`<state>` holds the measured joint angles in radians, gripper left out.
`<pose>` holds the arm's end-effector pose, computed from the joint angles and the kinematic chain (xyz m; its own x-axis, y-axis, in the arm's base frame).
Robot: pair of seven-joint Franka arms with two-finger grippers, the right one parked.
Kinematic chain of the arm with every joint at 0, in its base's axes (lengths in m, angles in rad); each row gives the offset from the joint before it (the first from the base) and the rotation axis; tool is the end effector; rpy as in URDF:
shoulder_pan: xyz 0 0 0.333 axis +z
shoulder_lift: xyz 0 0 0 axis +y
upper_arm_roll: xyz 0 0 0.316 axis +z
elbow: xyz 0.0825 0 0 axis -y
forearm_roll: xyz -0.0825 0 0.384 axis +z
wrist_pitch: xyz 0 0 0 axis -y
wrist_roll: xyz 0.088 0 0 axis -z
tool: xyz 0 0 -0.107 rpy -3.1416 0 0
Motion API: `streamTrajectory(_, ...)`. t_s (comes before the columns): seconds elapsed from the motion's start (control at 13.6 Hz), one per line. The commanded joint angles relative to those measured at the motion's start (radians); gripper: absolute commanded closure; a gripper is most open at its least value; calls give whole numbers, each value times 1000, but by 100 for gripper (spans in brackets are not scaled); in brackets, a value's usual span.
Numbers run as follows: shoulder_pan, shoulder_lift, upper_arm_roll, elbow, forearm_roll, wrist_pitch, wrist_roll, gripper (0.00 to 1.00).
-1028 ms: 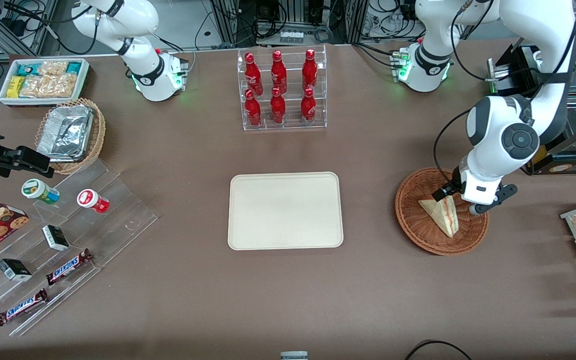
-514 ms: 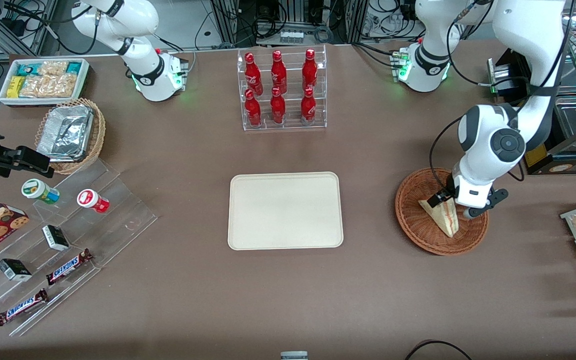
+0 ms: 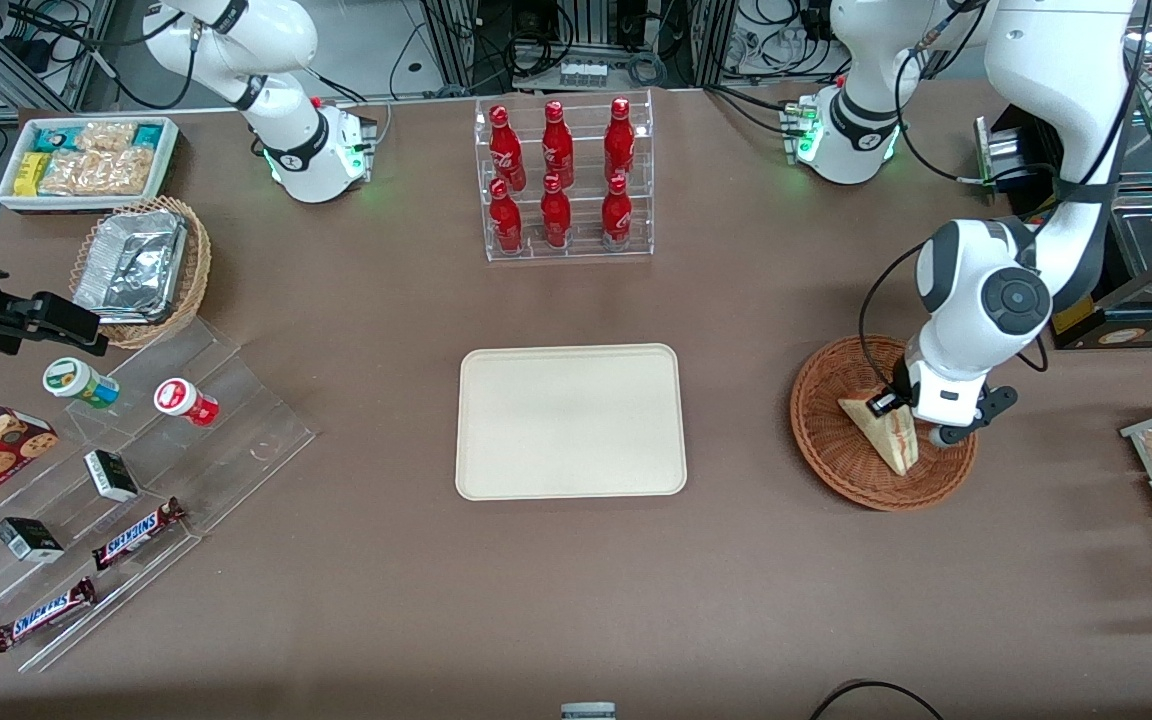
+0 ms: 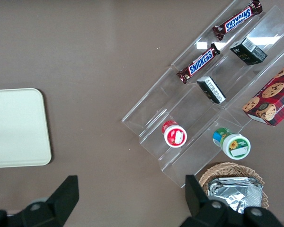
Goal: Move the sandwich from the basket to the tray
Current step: 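Lift the sandwich and carry it over the white tray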
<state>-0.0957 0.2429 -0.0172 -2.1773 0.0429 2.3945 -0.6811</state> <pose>0.5534 -0.0623 0.2768 0.8593 0.5115 -0.0049 0.5110 -0.8589 -0.0351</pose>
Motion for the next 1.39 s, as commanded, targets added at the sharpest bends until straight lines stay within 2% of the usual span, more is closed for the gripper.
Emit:
streamTrajectory(0.0,-27,-65,3,62,40,-171,-6,100)
streamTrajectory(0.22,-99,-126,3,198,48,-468,-3,100)
streamTrajectory(0.44,-229,-116,2,364,32,-658,-9,100)
streamTrajectory(0.51,-263,-114,0,398,19,-672,-17,100)
streamTrajectory(0.66,-340,-109,-1,427,-68,-666,-21,100)
streamTrajectory(0.88,-470,-4,-1,539,-116,-660,-23,100)
streamTrajectory(1.03,-507,103,-10,646,-171,-658,-24,100)
streamTrajectory(1.17,-577,243,-15,756,-166,-625,-47,100)
streamTrajectory(1.32,-605,367,-15,841,-153,-557,-74,100)
